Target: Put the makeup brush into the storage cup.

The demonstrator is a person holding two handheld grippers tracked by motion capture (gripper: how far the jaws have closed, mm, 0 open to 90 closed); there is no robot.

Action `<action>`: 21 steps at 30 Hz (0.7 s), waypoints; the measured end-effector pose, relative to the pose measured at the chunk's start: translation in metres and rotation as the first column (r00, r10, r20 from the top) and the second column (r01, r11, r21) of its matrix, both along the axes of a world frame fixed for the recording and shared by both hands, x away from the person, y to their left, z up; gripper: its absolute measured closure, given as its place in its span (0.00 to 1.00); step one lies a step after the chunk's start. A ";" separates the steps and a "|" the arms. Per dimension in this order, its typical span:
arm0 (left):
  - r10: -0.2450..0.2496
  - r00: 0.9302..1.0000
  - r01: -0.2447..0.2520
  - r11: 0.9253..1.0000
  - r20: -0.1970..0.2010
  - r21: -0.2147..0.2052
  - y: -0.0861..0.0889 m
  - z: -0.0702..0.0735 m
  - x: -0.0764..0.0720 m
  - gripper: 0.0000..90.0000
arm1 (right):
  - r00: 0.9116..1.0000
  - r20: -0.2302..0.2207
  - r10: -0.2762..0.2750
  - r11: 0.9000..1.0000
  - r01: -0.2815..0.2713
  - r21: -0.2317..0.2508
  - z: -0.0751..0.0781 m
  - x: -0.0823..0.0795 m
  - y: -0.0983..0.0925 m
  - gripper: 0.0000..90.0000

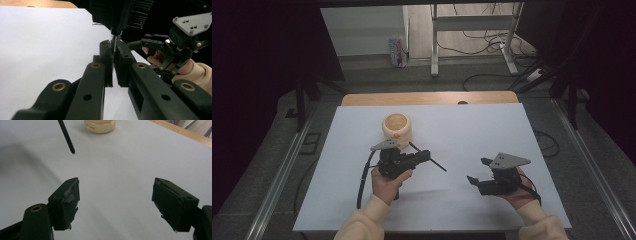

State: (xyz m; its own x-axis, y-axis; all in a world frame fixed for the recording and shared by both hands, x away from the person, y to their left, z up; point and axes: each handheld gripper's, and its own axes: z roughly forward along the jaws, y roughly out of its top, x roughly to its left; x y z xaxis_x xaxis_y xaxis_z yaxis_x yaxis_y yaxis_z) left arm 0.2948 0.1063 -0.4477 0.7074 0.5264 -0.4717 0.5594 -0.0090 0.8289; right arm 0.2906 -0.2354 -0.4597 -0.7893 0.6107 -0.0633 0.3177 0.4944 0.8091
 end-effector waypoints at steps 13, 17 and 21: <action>0.030 0.999 -0.031 0.999 0.034 0.024 0.014 0.017 0.005 0.95 | 0.997 -0.022 -0.080 0.997 0.080 0.018 -0.003 -0.009 -0.024 0.23; 0.036 0.999 -0.037 0.999 0.031 0.029 0.017 0.018 0.007 0.95 | 0.995 -0.029 -0.094 0.995 0.094 0.018 -0.003 -0.008 -0.026 0.23; 0.038 0.999 -0.039 0.999 0.034 0.032 0.018 0.020 0.008 0.95 | 0.995 -0.028 -0.096 0.995 0.096 0.018 -0.003 -0.008 -0.026 0.23</action>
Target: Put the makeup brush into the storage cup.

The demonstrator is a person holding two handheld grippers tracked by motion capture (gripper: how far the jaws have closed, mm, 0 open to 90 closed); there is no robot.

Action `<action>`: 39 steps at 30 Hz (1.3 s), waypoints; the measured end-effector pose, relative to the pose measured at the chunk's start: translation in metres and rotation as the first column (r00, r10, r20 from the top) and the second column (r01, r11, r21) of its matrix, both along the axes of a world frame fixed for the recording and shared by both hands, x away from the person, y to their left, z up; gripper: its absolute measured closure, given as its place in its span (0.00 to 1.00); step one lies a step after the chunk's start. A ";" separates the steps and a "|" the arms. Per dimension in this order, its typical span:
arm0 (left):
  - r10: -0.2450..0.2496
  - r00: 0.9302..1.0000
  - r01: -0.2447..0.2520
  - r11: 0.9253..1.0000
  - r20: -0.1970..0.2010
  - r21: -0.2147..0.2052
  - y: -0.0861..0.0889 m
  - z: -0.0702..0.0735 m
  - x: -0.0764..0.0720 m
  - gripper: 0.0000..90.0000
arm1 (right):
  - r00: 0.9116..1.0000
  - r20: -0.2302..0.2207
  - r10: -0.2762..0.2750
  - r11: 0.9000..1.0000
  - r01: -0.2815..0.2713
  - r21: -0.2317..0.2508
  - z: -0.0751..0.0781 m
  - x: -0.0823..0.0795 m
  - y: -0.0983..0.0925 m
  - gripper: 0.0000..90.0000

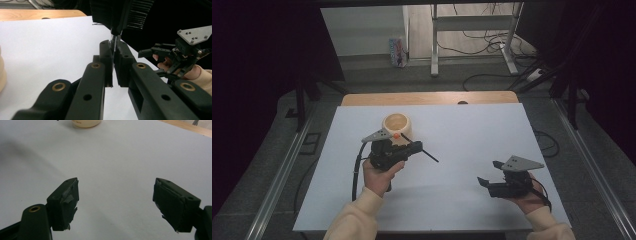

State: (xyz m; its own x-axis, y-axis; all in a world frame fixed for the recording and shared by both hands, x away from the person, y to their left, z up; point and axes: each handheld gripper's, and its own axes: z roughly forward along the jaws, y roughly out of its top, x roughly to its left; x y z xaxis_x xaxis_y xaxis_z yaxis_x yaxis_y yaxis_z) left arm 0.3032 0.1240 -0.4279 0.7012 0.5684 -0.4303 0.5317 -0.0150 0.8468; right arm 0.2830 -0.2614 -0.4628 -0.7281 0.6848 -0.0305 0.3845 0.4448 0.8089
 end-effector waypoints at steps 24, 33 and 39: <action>0.038 0.999 -0.038 0.999 0.033 0.002 0.018 0.020 0.009 0.95 | 1.000 -0.003 -0.019 0.999 0.019 -0.031 -0.002 0.001 -0.002 0.23; 0.062 0.998 -0.062 0.998 0.033 -0.004 0.030 0.028 0.017 0.95 | 0.999 0.003 -0.035 0.998 0.036 -0.046 -0.003 0.001 -0.002 0.23; 0.085 0.996 -0.085 0.996 0.041 -0.003 0.041 0.035 0.021 0.95 | 1.000 -0.002 -0.028 0.998 0.028 -0.062 -0.004 0.001 0.000 0.23</action>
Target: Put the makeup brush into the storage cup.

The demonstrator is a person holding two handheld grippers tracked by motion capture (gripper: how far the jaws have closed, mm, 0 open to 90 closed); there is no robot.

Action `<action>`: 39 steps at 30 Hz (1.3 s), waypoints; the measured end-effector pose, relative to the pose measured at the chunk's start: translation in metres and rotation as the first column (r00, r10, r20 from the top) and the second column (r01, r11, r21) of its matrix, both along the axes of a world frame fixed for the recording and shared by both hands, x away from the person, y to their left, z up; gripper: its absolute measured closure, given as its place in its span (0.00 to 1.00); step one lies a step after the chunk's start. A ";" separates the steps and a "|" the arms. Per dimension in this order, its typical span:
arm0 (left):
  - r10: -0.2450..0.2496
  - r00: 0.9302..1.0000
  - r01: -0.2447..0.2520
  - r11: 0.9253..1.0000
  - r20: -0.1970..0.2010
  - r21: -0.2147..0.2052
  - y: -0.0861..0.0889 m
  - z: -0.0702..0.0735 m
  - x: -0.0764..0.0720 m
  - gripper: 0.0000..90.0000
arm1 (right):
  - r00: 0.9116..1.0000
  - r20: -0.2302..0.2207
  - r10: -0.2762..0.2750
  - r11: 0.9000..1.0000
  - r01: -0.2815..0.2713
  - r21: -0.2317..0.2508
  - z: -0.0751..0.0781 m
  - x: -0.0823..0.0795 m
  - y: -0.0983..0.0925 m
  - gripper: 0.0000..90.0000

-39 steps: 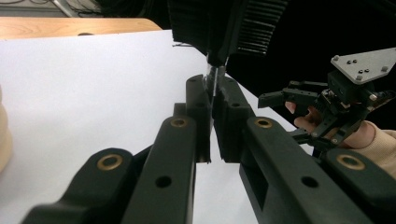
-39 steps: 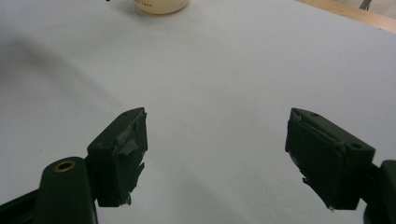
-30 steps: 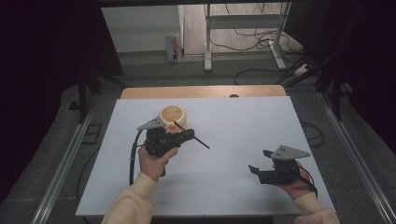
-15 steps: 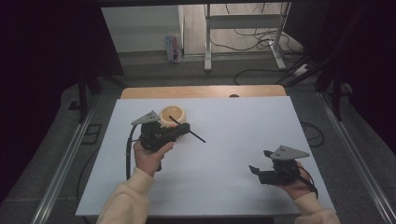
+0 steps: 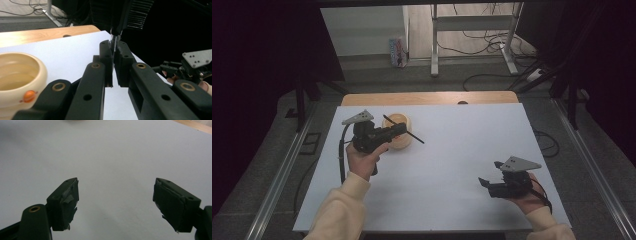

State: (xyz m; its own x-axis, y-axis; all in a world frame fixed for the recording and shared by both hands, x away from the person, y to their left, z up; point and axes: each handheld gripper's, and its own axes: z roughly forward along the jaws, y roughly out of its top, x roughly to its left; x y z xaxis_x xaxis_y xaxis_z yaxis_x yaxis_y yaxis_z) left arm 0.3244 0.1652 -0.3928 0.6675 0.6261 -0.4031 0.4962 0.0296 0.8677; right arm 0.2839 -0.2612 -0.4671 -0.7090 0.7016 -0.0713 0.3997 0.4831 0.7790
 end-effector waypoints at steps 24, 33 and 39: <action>0.100 0.994 -0.100 0.995 -0.032 0.017 0.035 0.004 0.024 0.95 | 1.000 0.012 0.005 1.000 -0.005 -0.012 -0.001 0.000 0.001 0.23; 0.130 0.990 -0.129 0.991 -0.047 0.020 0.048 0.005 0.029 0.95 | 1.000 0.012 0.015 1.000 -0.015 -0.014 -0.001 0.000 0.002 0.23; 0.159 0.986 -0.157 0.987 -0.055 0.031 0.056 0.006 0.035 0.95 | 1.000 0.010 0.005 1.000 -0.005 0.005 -0.001 0.001 0.000 0.23</action>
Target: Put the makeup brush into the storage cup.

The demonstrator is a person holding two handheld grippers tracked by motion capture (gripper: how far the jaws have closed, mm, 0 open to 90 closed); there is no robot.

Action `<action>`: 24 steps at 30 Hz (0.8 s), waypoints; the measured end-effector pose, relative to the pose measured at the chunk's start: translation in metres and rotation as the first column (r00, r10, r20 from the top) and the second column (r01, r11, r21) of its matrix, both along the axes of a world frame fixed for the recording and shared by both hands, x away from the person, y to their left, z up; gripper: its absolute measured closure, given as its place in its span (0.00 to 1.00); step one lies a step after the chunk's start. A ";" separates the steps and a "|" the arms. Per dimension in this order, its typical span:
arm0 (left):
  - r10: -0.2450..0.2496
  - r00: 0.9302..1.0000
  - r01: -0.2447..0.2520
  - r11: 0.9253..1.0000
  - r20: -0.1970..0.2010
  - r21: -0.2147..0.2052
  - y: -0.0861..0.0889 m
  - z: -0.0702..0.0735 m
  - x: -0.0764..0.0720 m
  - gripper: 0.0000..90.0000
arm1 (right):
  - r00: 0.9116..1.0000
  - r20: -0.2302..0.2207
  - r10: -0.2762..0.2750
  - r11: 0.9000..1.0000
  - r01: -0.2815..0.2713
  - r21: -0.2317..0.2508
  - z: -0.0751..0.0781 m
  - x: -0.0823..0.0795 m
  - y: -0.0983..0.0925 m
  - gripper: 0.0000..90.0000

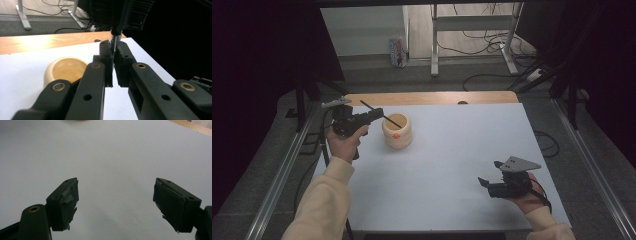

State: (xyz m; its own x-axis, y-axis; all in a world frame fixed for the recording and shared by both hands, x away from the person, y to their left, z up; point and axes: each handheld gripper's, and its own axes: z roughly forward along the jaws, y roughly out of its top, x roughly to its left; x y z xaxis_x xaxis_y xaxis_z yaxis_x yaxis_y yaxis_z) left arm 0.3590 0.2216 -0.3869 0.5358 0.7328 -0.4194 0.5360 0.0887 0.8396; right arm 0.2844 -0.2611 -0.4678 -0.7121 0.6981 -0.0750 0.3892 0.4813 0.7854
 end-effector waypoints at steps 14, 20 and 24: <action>0.036 0.999 -0.035 0.999 -0.014 0.021 0.013 0.005 0.010 0.95 | 1.000 0.000 -0.015 1.000 0.015 0.007 0.000 0.001 -0.001 0.21; 0.058 0.998 -0.057 0.998 -0.019 0.034 0.016 0.005 0.016 0.95 | 1.000 0.000 -0.018 1.000 0.018 0.002 0.000 0.001 -0.002 0.21; 0.065 0.997 -0.063 0.996 -0.034 0.056 0.015 0.001 0.021 0.95 | 1.000 -0.002 -0.016 1.000 0.016 0.001 -0.001 0.001 -0.001 0.21</action>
